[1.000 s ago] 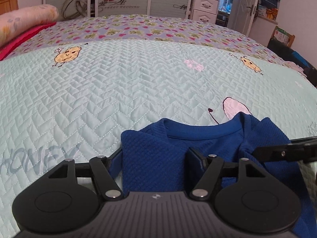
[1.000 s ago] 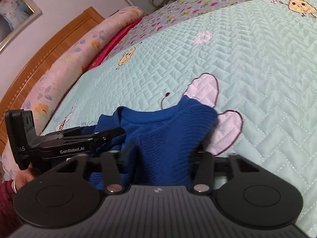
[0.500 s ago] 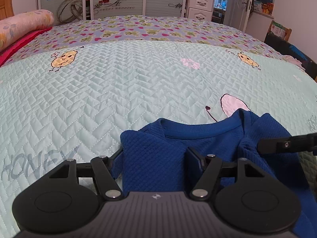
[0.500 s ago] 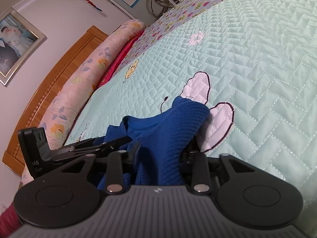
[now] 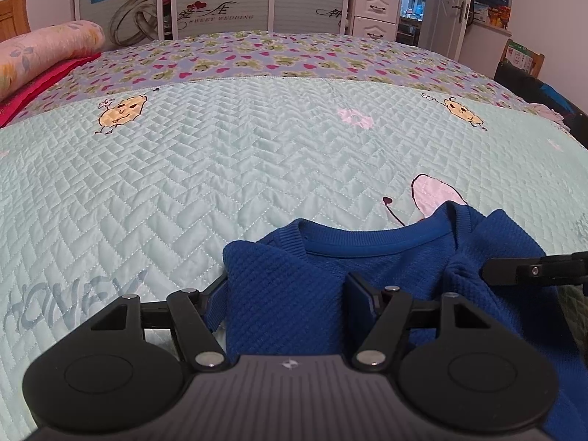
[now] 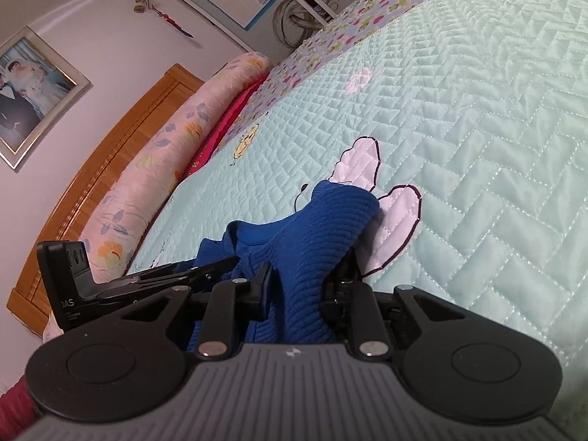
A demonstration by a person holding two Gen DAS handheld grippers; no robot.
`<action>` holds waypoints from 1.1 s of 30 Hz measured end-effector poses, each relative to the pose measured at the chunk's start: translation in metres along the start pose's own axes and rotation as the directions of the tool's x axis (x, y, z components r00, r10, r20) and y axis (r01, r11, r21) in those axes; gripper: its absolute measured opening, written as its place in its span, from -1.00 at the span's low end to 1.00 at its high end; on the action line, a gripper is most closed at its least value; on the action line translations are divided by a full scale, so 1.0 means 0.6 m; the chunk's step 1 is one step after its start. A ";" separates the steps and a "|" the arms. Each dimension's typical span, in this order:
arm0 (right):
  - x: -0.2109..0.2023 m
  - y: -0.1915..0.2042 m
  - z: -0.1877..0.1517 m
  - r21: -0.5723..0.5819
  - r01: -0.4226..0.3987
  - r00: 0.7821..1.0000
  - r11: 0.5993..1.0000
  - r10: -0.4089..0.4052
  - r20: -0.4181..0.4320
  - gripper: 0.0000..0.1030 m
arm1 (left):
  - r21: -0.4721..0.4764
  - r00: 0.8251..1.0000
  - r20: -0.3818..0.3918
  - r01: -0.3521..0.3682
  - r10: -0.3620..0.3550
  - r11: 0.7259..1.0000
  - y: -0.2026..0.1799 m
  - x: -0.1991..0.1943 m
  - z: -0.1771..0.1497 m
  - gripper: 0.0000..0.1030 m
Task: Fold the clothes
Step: 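Grasp the sweatshirt hem end with both grippers side by side, then lift the hem end with both grippers and fold it over toward the collar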
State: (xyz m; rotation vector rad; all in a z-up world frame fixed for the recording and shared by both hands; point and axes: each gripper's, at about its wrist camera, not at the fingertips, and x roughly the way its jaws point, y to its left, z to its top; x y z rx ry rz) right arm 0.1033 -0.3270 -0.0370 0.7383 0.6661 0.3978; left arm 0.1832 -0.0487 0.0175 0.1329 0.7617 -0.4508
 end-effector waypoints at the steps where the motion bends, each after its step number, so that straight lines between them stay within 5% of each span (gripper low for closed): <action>1: 0.002 0.001 0.001 -0.002 0.001 1.000 1.000 -0.001 -0.002 -0.54 | 0.000 1.000 -0.001 0.000 0.000 1.000 0.000 0.000 0.000 0.35; 5: 0.010 0.005 0.005 -0.001 0.009 1.000 1.000 -0.009 -0.006 -0.54 | 0.012 1.000 -0.020 0.000 0.000 1.000 -0.001 0.003 0.008 0.33; 7: 0.012 0.011 0.008 0.001 0.019 1.000 1.000 -0.019 -0.013 -0.56 | 0.039 0.999 -0.035 0.024 -0.023 0.999 -0.006 0.001 0.016 -0.02; 9: 0.013 0.020 0.010 -0.008 0.032 0.999 0.999 -0.033 -0.020 -0.77 | 0.060 0.998 -0.044 0.036 -0.033 0.998 -0.012 -0.004 0.024 -0.61; 10: 0.012 0.027 0.010 -0.026 0.044 0.999 0.999 -0.045 -0.022 -0.79 | 0.066 0.998 -0.049 0.035 -0.032 0.997 -0.015 -0.006 0.027 -0.65; 22: 0.000 0.081 0.020 -0.133 0.111 0.993 0.985 -0.115 -0.023 -0.82 | 0.038 0.998 -0.012 0.061 -0.061 0.997 -0.005 -0.042 0.030 -0.71; 28: -0.016 0.095 0.012 -0.158 0.101 0.995 0.982 -0.098 0.025 -0.82 | 0.021 0.991 0.085 0.098 -0.100 0.995 -0.003 -0.090 0.031 -0.72; 33: -0.068 0.151 0.008 -0.206 0.054 0.997 0.977 -0.041 0.065 -0.88 | 0.001 0.970 0.187 0.160 -0.157 0.987 0.002 -0.189 0.025 -0.72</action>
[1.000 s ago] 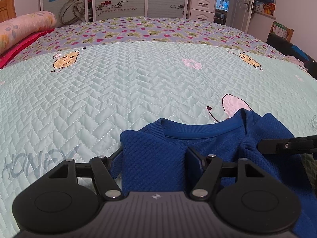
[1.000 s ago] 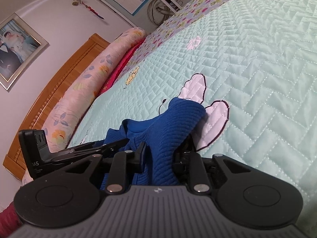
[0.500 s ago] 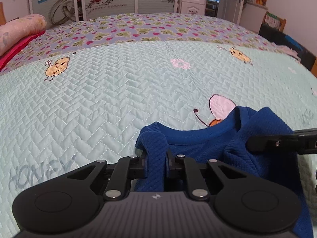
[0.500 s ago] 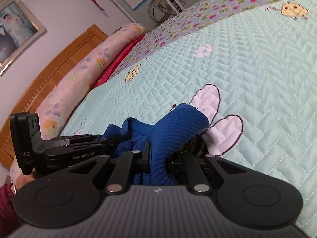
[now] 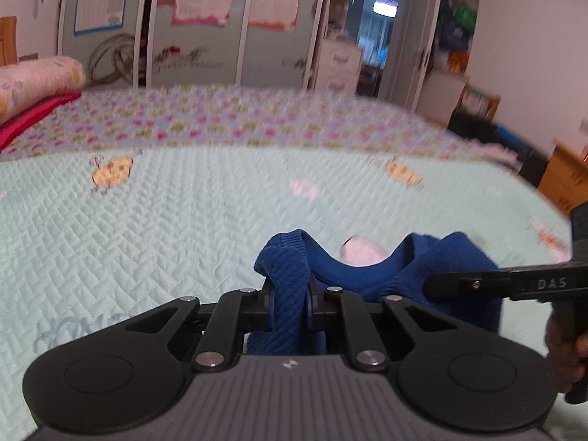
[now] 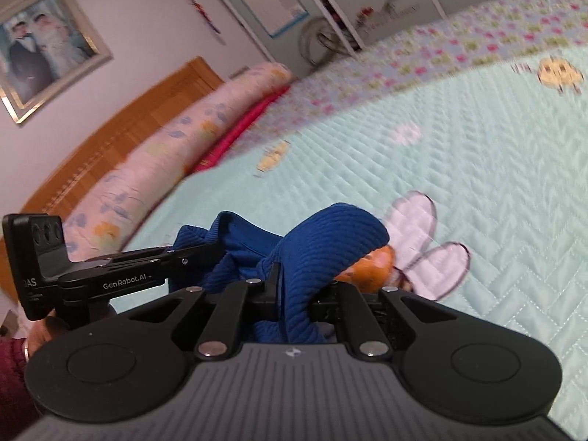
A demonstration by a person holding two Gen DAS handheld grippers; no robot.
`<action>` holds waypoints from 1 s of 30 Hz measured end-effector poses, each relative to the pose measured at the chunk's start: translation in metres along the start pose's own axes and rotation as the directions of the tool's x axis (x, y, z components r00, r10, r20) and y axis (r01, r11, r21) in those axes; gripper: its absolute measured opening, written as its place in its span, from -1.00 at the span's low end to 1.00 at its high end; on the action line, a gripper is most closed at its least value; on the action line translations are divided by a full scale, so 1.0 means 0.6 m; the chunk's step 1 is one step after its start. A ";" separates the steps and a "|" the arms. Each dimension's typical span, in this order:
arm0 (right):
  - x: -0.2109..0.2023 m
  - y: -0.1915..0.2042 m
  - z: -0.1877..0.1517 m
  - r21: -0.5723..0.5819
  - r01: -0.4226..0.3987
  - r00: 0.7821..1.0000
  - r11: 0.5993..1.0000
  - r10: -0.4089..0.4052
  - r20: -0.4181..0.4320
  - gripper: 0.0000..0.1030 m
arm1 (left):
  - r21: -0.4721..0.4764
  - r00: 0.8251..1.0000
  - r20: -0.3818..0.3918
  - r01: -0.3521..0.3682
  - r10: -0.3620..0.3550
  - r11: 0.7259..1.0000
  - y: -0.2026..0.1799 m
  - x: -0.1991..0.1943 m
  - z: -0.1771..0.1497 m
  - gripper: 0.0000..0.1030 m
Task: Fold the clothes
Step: 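Lift the hem end with both grippers and fold it over toward the collar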
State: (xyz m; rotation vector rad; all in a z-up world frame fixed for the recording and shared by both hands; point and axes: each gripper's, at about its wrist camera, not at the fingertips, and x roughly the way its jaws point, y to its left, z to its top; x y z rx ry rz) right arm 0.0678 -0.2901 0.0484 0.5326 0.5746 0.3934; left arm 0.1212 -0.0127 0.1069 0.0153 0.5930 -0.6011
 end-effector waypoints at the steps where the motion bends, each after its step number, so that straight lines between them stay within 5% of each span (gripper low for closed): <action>1: -0.017 0.016 0.001 -0.012 -0.014 1.000 1.000 0.014 0.009 -0.90 | -0.004 1.000 0.020 0.012 -0.012 1.000 -0.005 -0.028 -0.001 -0.72; 10: -0.224 0.186 -0.066 -0.169 -0.139 0.989 0.976 0.146 0.030 -0.90 | 0.017 0.982 0.149 0.111 -0.112 0.994 -0.071 -0.299 -0.072 -0.72; 18: -0.329 0.290 -0.245 -0.501 -0.083 0.995 0.861 0.047 -0.083 -0.89 | 0.183 0.983 0.071 0.154 -0.169 0.971 -0.159 -0.419 -0.241 -0.70; 21: -0.334 0.313 -0.331 -0.673 -0.018 0.994 0.739 -0.060 -0.092 -0.69 | 0.259 0.983 -0.036 0.185 -0.182 0.948 -0.190 -0.422 -0.324 -0.56; 23: -0.335 0.328 -0.400 -0.821 0.016 0.985 0.570 -0.148 -0.084 -0.59 | 0.303 0.980 -0.110 0.190 -0.164 0.934 -0.205 -0.424 -0.372 -0.47; 26: -0.357 0.331 -0.473 -0.918 0.073 0.974 0.389 -0.226 -0.018 -0.25 | 0.359 0.983 -0.160 0.148 -0.096 0.922 -0.208 -0.433 -0.414 -0.26; 28: -0.378 0.331 -0.498 -0.938 0.120 0.967 0.325 -0.252 0.036 -0.18 | 0.352 0.981 -0.183 0.126 -0.064 0.928 -0.200 -0.443 -0.421 -0.23; 30: -0.392 0.326 -0.506 -0.928 0.155 0.955 0.339 -0.292 0.053 -0.15 | 0.297 0.978 -0.203 0.117 -0.057 0.948 -0.187 -0.458 -0.421 -0.22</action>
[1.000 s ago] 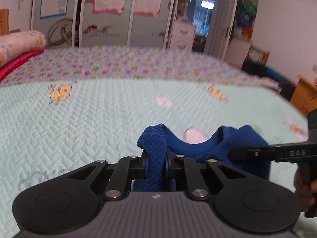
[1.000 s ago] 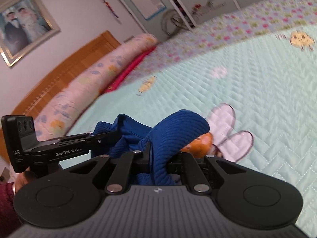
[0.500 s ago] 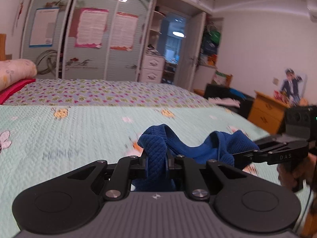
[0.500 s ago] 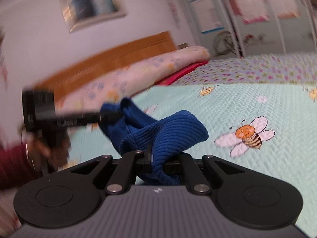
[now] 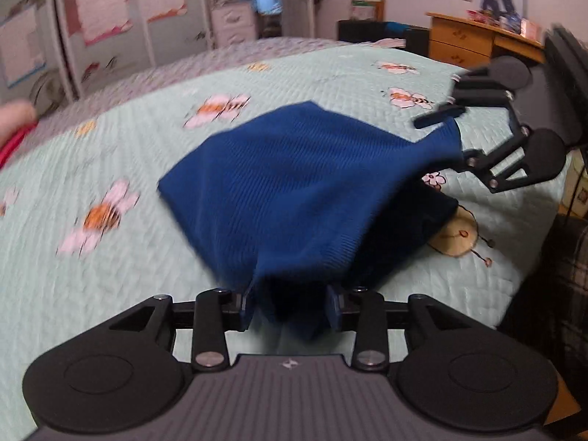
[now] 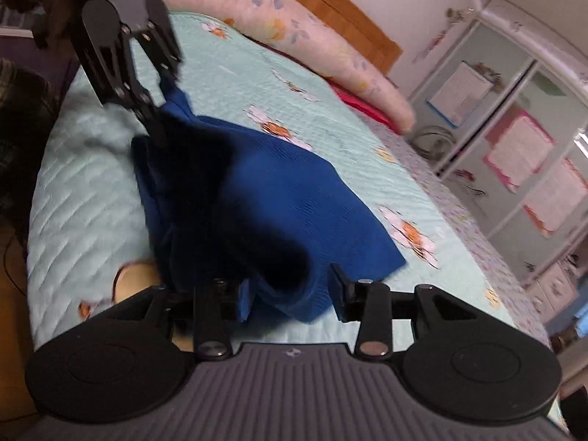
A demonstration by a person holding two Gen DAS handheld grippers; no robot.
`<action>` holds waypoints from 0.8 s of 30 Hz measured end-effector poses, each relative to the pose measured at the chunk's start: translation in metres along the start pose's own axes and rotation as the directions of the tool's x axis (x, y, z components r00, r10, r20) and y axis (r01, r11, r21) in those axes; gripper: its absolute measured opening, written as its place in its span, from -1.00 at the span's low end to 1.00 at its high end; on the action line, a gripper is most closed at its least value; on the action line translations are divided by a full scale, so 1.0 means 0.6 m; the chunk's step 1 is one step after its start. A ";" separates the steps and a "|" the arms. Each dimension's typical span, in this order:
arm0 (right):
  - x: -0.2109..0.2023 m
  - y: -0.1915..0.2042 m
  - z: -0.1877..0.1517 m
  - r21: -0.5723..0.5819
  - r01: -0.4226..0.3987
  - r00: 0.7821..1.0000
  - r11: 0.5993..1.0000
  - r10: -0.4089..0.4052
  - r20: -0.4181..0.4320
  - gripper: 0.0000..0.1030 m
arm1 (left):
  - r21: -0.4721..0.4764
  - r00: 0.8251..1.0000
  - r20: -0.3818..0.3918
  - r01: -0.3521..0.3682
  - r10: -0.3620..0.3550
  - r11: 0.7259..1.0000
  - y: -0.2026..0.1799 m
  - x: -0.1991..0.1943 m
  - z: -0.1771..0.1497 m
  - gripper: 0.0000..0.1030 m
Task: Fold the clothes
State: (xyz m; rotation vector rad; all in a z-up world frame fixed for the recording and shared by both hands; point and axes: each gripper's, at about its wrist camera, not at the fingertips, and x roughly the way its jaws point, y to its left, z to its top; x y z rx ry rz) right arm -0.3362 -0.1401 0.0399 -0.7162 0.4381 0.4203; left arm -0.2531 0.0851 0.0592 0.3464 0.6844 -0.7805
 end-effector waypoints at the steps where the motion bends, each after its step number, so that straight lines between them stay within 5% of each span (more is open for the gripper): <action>1: -0.004 -0.001 -0.007 0.030 0.007 0.999 1.000 -0.006 -0.036 -0.15 | -0.042 1.000 -0.006 0.008 -0.008 0.999 0.007 -0.011 0.000 -0.22; 5: -0.019 -0.033 -0.039 0.273 0.049 0.986 0.961 -0.002 -0.167 -0.15 | -0.185 0.997 -0.015 0.069 -0.073 0.980 0.018 -0.046 -0.005 -0.22; 8: -0.036 -0.065 -0.068 0.526 0.107 0.973 0.844 0.020 -0.230 -0.15 | -0.241 0.998 0.011 0.064 -0.063 0.968 0.005 -0.069 -0.012 -0.21; 9: -0.042 -0.079 -0.077 0.625 0.104 0.973 0.774 0.050 -0.224 -0.15 | -0.295 0.998 0.034 0.061 -0.054 0.954 0.010 -0.072 -0.013 -0.17; 11: -0.050 -0.108 -0.096 0.840 0.017 0.984 0.543 0.139 -0.110 -0.15 | -0.448 0.997 0.073 0.052 -0.021 0.892 0.029 -0.070 -0.018 -0.12; 13: -0.042 -0.124 -0.115 0.959 -0.061 0.980 0.276 0.196 0.006 -0.15 | -0.600 0.996 0.083 0.038 0.016 0.799 0.051 -0.060 -0.025 -0.11; 15: -0.028 -0.128 -0.125 0.992 -0.087 0.974 0.095 0.216 0.064 -0.15 | -0.695 0.996 0.084 0.039 0.027 0.718 0.065 -0.047 -0.027 -0.11; 18: -0.013 -0.128 -0.128 0.993 -0.104 0.965 -0.052 0.235 0.113 -0.15 | -0.761 0.996 0.082 0.034 0.045 0.648 0.072 -0.031 -0.022 -0.10; 24: -0.011 -0.123 -0.131 0.973 -0.127 0.951 -0.190 0.256 0.174 -0.16 | -0.823 0.996 0.068 0.021 0.062 0.567 0.081 -0.013 -0.025 0.03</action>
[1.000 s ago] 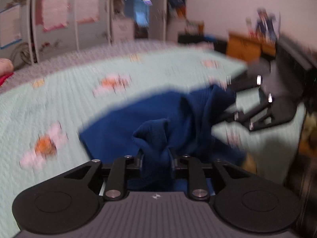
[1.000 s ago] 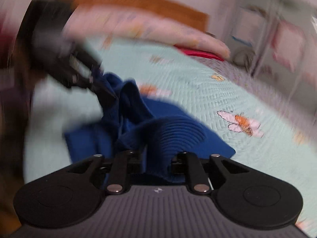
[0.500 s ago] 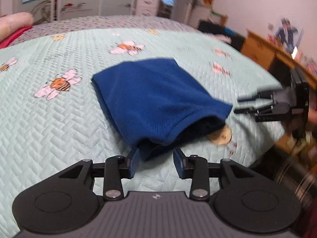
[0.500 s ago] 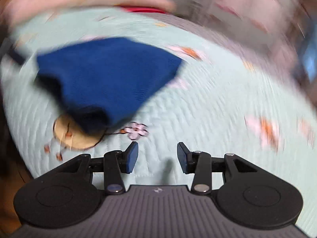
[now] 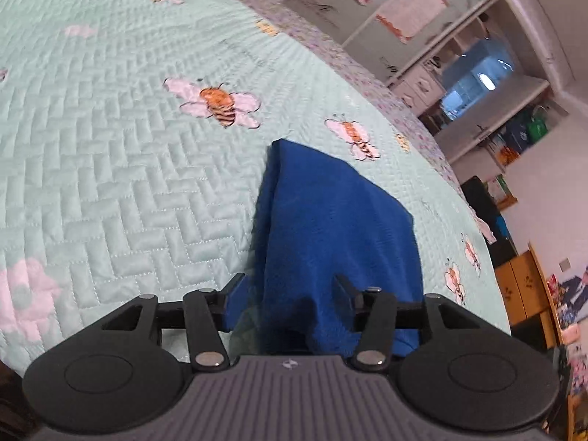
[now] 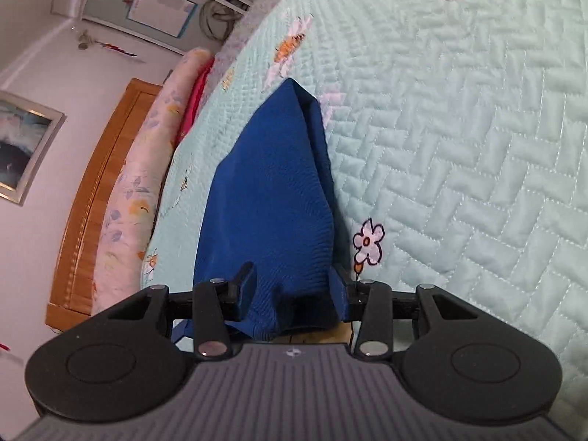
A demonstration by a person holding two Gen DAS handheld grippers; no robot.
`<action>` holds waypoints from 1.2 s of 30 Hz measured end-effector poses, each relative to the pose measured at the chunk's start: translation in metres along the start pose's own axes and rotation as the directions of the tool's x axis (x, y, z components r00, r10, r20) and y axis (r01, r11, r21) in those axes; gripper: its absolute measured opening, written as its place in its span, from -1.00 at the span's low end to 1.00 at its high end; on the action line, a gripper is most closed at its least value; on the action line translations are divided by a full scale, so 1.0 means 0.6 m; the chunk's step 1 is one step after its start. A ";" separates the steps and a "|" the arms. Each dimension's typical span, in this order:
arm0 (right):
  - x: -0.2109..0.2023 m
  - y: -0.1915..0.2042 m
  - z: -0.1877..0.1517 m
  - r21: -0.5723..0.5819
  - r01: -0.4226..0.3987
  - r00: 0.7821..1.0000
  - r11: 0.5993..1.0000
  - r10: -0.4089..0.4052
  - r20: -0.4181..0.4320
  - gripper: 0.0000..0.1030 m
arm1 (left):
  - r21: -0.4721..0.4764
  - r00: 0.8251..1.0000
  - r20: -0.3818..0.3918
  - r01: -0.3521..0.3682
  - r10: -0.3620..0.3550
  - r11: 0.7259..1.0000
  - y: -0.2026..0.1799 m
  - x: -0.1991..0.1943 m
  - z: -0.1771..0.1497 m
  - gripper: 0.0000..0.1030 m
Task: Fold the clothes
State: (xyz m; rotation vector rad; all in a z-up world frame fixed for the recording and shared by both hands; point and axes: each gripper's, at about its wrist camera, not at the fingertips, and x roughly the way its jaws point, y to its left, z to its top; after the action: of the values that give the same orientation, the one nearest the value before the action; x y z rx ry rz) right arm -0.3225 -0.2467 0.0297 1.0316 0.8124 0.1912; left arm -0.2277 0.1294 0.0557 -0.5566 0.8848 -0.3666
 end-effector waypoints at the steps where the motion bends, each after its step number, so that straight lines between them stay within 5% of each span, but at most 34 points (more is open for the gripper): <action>1: 0.003 -0.001 0.000 -0.002 -0.002 1.000 1.000 0.002 -0.006 -0.20 | -0.005 1.000 -0.005 0.007 -0.007 1.000 -0.001 0.003 -0.001 0.03; 4: 0.015 -0.002 -0.002 -0.033 0.019 1.000 0.999 -0.019 -0.019 -0.63 | -0.011 0.999 -0.018 0.027 -0.027 1.000 -0.010 0.010 -0.006 -0.13; 6: 0.013 0.003 -0.001 -0.063 0.010 1.000 0.998 -0.011 -0.018 -0.80 | 0.007 0.999 -0.022 0.050 -0.050 0.999 -0.019 0.011 -0.008 -0.77; 9: 0.004 0.021 0.004 -0.126 0.007 1.000 0.992 -0.006 0.005 -0.84 | 0.035 0.997 -0.010 0.076 -0.076 0.996 -0.035 0.000 -0.008 -0.77; 15: 0.033 -0.004 0.000 -0.160 0.088 0.994 0.983 -0.096 -0.044 -0.83 | 0.112 0.995 -0.079 -0.051 0.061 0.992 -0.015 0.035 -0.028 -0.66; 21: 0.024 -0.039 0.002 -0.057 0.065 0.997 0.996 -0.067 -0.028 -0.58 | 0.113 0.992 -0.121 -0.017 0.031 0.993 -0.010 0.020 -0.028 -0.30; 24: -0.002 -0.023 0.009 -0.099 0.075 0.997 0.992 -0.072 0.034 -0.57 | 0.137 0.998 -0.063 -0.008 0.017 0.991 -0.015 -0.005 -0.020 -0.30; 30: 0.015 0.026 0.041 -0.188 0.039 0.997 0.981 -0.027 0.069 -0.58 | 0.022 0.998 0.050 0.024 -0.025 0.999 0.009 0.013 0.053 -0.20; 36: 0.111 0.076 0.065 -0.251 -0.027 1.000 0.968 0.029 0.001 -0.58 | 0.025 0.999 0.033 0.010 -0.011 1.000 0.013 0.117 0.136 -0.20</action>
State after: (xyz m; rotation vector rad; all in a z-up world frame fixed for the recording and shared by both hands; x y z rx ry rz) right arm -0.2395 -0.2161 0.0432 0.8043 0.7483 0.3079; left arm -0.1202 0.1242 0.0487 -0.5432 0.8444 -0.3767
